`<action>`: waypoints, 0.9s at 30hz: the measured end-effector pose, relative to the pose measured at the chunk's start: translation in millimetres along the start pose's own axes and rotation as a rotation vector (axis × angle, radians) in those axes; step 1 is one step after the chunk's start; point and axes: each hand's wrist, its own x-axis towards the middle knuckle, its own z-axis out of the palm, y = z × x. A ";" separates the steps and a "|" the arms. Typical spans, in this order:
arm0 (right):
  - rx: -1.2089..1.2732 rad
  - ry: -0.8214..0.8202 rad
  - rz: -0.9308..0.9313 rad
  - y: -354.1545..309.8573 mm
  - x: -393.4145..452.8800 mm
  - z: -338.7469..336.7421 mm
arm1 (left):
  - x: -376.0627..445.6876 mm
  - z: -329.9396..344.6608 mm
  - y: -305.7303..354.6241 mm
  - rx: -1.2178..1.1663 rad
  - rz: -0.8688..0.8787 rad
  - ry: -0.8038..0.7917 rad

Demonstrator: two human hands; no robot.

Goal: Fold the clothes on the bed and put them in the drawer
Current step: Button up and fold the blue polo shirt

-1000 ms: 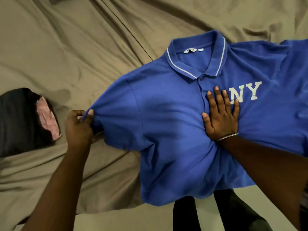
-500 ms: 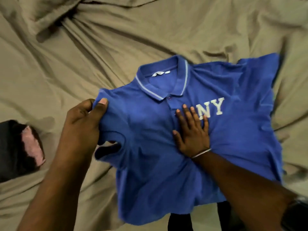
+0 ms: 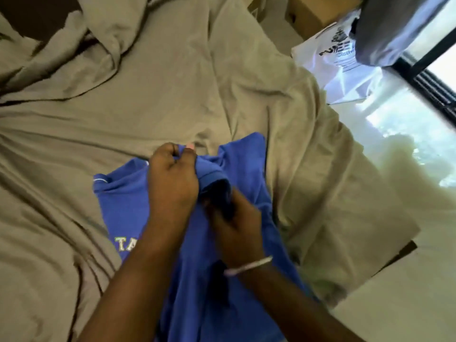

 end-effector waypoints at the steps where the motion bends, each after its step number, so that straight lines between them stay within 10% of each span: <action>1: -0.021 0.085 0.029 2.5 18.4 -9.7 | 9.8 15.8 0.7 -0.001 0.007 0.001; 10: -0.524 0.117 0.225 32.6 97.7 -80.0 | 46.2 93.5 -53.8 -0.056 -0.013 -0.459; 27: -0.372 -0.236 0.246 -6.9 137.6 -69.8 | 46.9 83.4 -65.6 -0.192 0.085 -0.478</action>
